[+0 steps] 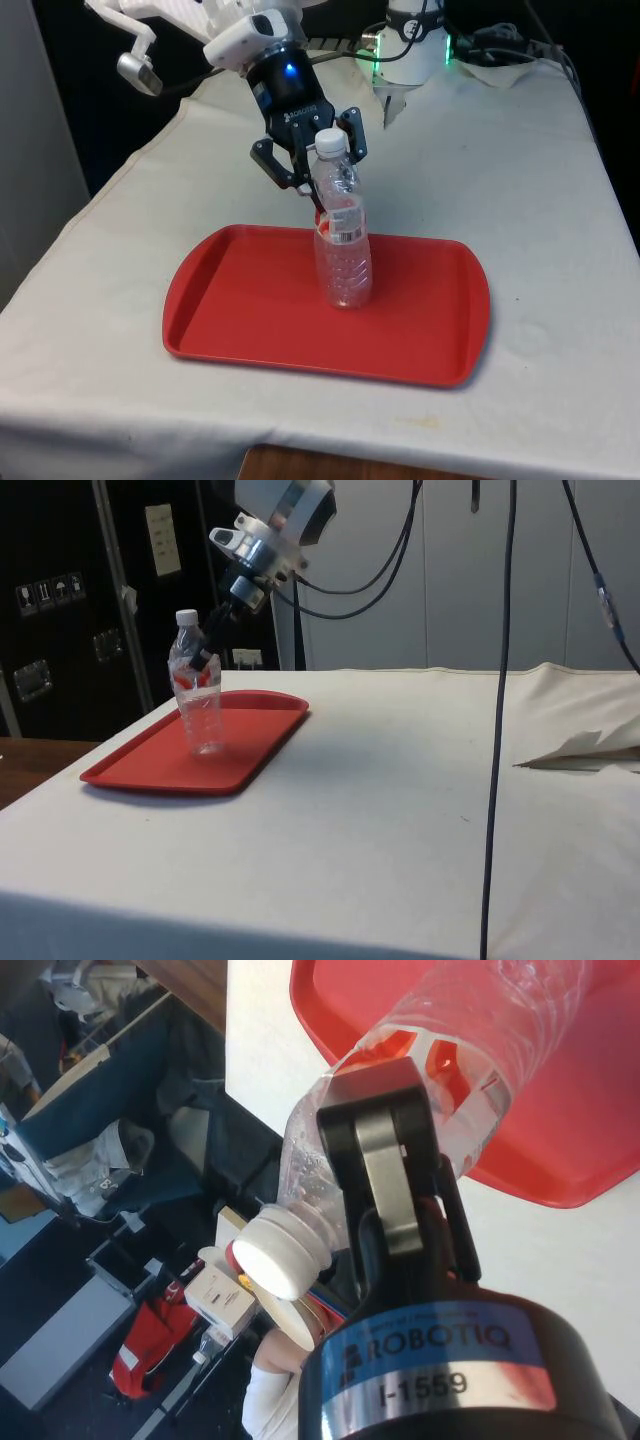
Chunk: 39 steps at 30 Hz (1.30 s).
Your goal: Place the bottle upright on the tray.
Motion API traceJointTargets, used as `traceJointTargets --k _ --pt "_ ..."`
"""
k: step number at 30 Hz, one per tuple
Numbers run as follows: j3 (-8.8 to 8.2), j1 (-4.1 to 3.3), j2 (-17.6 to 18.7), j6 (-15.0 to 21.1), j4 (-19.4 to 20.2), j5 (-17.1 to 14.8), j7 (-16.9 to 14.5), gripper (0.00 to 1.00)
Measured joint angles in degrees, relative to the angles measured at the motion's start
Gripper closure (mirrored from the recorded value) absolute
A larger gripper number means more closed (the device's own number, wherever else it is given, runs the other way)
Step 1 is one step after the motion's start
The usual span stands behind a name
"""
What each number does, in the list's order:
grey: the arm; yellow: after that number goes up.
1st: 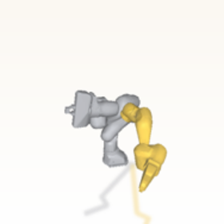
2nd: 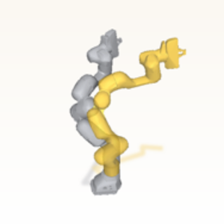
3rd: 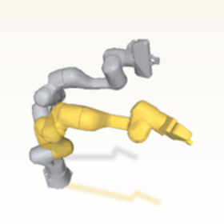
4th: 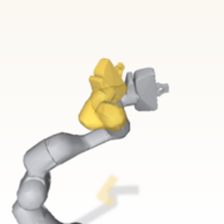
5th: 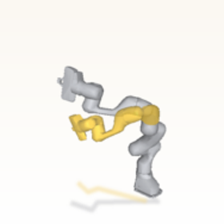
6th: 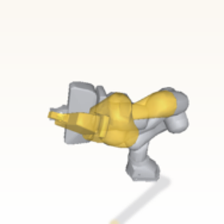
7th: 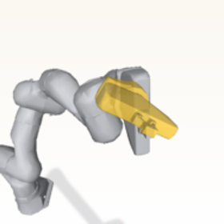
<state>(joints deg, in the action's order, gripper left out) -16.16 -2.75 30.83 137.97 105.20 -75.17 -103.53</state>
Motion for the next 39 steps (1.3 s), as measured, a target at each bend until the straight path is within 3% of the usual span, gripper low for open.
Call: traceJointTargets --k 19,39 --pt "-0.06 -0.29 0.0 0.17 -0.06 0.0 -0.92 1.0" --pt "-1.32 -0.23 0.17 -0.69 -0.06 0.0 -1.95 1.0"
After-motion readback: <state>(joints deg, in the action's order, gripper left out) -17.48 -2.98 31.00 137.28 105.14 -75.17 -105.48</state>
